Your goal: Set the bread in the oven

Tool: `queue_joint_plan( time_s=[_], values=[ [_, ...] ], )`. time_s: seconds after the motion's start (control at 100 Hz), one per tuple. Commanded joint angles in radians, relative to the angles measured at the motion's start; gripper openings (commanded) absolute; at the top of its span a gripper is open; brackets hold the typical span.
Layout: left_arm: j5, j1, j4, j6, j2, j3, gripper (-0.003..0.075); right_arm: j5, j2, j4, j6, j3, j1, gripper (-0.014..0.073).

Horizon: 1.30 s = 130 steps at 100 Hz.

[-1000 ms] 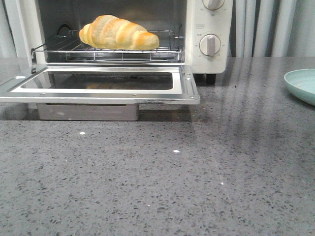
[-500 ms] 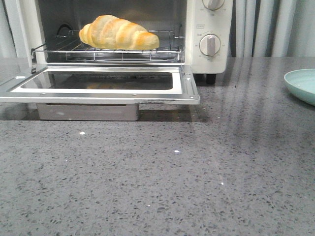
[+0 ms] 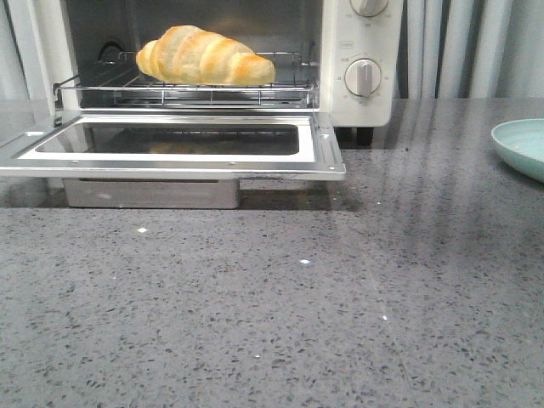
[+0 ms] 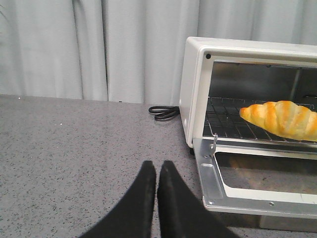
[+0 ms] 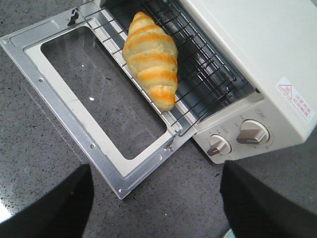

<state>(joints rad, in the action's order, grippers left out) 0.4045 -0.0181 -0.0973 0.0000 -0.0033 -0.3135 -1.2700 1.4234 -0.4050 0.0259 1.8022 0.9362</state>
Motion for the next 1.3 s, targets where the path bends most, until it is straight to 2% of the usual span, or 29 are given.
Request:
queue_joint_plan(
  time_s=[0.0,0.11,0.45,0.61,0.79,1.03,1.161,1.291],
  values=[
    [-0.069,-0.001,-0.013,0.000,-0.025,-0.024,-0.0021,-0.016,-0.028,-0.041,-0.005,0.021,-0.003,0.0486],
    [-0.069,-0.001,-0.013,0.000,-0.025,-0.024,-0.0021,0.021,-0.024,-0.041,-0.005,0.021,-0.003,0.0486],
    [-0.069,-0.001,-0.013,0.000,-0.025,-0.024,-0.0021,0.009,-0.035,-0.020,-0.005,0.021,-0.006,0.0486],
    [-0.069,-0.001,-0.013,0.000,-0.025,-0.024,-0.0021,0.091,-0.080,0.096,-0.005,-0.007,-0.126,0.0486],
    [-0.069,-0.001,-0.013,0.000,-0.025,-0.024,-0.0021,0.238,-0.163,0.212,-0.005,-0.191,-0.306,0.0486],
    [-0.069,-0.001,-0.013,0.000,-0.025,-0.024,-0.0021,0.497,-0.355,0.266,-0.005,-0.536,-0.427,0.0486],
    [-0.069,-0.001,-0.013,0.000,-0.025,-0.024,-0.0021,0.548,-0.469,0.278,-0.005,-0.647,-0.485,0.0486],
    [-0.069,-0.001,-0.013,0.000,-0.025,-0.024,-0.0021,0.544,-0.598,0.316,-0.005,-0.732,-0.588,0.0486]
  ],
)
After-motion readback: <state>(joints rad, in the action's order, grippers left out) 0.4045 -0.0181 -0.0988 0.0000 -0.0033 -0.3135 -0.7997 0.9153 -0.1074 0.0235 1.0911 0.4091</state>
